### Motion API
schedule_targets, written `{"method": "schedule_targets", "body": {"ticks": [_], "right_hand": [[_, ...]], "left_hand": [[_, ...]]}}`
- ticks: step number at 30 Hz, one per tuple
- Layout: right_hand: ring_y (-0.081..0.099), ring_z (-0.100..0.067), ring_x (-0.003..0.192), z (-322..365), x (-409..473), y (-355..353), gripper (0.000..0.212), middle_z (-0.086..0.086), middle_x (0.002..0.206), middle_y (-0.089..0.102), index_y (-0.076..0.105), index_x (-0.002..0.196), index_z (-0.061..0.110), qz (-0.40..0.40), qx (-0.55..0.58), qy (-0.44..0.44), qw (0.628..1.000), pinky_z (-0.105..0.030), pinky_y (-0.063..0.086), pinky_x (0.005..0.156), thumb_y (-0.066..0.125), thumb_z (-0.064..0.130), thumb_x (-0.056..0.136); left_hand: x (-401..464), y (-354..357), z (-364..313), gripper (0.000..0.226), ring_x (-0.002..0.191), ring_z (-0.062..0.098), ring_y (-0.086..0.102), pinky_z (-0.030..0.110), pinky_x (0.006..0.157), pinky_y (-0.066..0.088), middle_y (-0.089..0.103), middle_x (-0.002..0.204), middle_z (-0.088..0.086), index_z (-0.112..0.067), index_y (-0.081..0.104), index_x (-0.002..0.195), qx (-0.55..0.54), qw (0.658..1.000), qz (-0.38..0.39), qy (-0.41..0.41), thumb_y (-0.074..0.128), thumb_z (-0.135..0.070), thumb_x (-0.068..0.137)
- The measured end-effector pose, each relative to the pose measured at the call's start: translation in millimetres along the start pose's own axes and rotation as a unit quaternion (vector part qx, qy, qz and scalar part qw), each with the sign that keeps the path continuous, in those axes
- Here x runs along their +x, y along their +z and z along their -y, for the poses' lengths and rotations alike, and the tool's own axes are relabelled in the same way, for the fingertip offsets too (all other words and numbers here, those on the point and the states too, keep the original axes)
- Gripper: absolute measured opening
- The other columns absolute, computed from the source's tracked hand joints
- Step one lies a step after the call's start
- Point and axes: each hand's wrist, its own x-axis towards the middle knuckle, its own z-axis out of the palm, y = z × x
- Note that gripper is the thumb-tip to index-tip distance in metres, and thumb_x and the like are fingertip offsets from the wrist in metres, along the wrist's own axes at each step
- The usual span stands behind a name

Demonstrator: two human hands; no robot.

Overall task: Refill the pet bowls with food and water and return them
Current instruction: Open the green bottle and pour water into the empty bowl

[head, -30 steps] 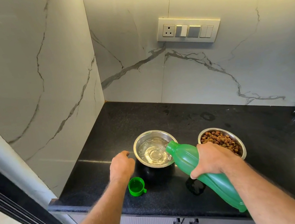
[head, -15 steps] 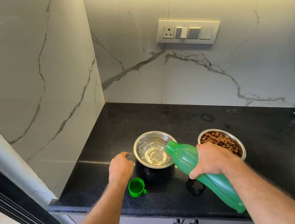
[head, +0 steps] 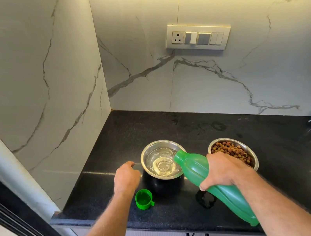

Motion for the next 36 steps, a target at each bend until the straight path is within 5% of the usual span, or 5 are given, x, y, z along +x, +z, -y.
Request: {"method": "schedule_targets", "body": {"ticks": [11, 27, 36], "right_hand": [[0.064, -0.010, 0.081, -2, -1, 4, 0.085, 0.008, 0.093, 0.065, 0.060, 0.109, 0.028, 0.004, 0.005, 0.005, 1.000, -0.034, 0.058, 0.077, 0.082, 0.073, 0.040], [0.062, -0.009, 0.081, 3, -5, 6, 0.083, 0.009, 0.092, 0.064, 0.059, 0.107, 0.028, -0.006, 0.020, 0.006, 1.000, -0.033, 0.056, 0.074, 0.083, 0.072, 0.041], [0.062, -0.008, 0.076, 7, -12, 5, 0.076, 0.008, 0.088, 0.063, 0.059, 0.100, 0.027, 0.011, 0.007, 0.017, 1.000, -0.028, 0.045, 0.058, 0.085, 0.071, 0.043]], "left_hand": [[-6, 0, -4, 0.047, 0.116, 0.022, 0.062, 0.036, 0.094, 0.053, 0.061, 0.137, 0.008, -0.018, 0.055, 0.141, 0.001, 1.000, 0.009, 0.002, 0.051, -0.007, 0.095], [-13, -3, 0, 0.048, 0.119, 0.023, 0.061, 0.036, 0.099, 0.050, 0.061, 0.138, 0.006, -0.020, 0.055, 0.141, -0.006, 1.000, 0.018, 0.001, 0.051, -0.008, 0.094], [-16, -9, 0, 0.046, 0.117, 0.021, 0.061, 0.033, 0.096, 0.051, 0.061, 0.137, 0.007, -0.019, 0.055, 0.140, 0.001, 1.000, 0.022, 0.005, 0.050, -0.007, 0.096]]}}
